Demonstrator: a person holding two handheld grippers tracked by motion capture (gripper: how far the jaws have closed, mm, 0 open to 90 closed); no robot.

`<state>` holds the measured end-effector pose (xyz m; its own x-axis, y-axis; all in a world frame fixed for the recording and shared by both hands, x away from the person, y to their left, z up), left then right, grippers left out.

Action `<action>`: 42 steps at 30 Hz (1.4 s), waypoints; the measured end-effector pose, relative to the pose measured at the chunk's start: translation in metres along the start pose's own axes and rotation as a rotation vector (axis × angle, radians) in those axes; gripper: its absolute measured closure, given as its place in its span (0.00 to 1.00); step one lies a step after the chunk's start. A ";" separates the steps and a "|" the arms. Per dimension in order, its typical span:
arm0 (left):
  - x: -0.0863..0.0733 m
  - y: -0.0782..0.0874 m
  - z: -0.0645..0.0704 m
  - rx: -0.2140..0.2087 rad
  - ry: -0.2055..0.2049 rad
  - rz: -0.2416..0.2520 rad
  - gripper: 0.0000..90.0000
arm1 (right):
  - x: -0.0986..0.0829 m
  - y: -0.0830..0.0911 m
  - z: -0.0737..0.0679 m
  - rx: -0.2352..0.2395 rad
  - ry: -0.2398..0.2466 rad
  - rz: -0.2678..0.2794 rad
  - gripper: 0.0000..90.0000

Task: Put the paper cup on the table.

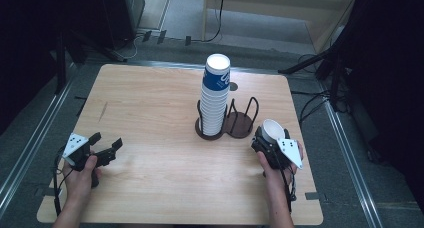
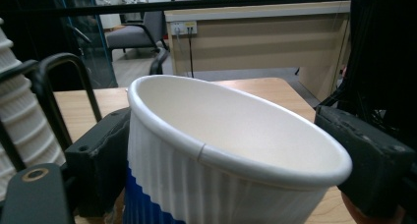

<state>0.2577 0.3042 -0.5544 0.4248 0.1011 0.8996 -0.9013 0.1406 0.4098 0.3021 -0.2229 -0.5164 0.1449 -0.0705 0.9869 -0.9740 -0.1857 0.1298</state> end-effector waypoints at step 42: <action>-0.001 0.001 -0.002 0.002 0.011 -0.012 0.15 | -0.018 -0.058 0.032 -0.132 0.215 -0.069 0.12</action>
<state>0.2562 0.3064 -0.5551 0.4362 0.1103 0.8931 -0.8964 0.1404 0.4205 0.3615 -0.2418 -0.5449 0.1853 0.1508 0.9710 -0.9794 -0.0523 0.1950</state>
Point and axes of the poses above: each handheld gripper's, and its own axes: y roughly backward along the jaws, x roughly out of its top, z roughly to its right, the point moved 1 cm from there along -y, roughly forward along the jaws, and after that the axes turned 9 degrees about x, right-handed, at the moved point
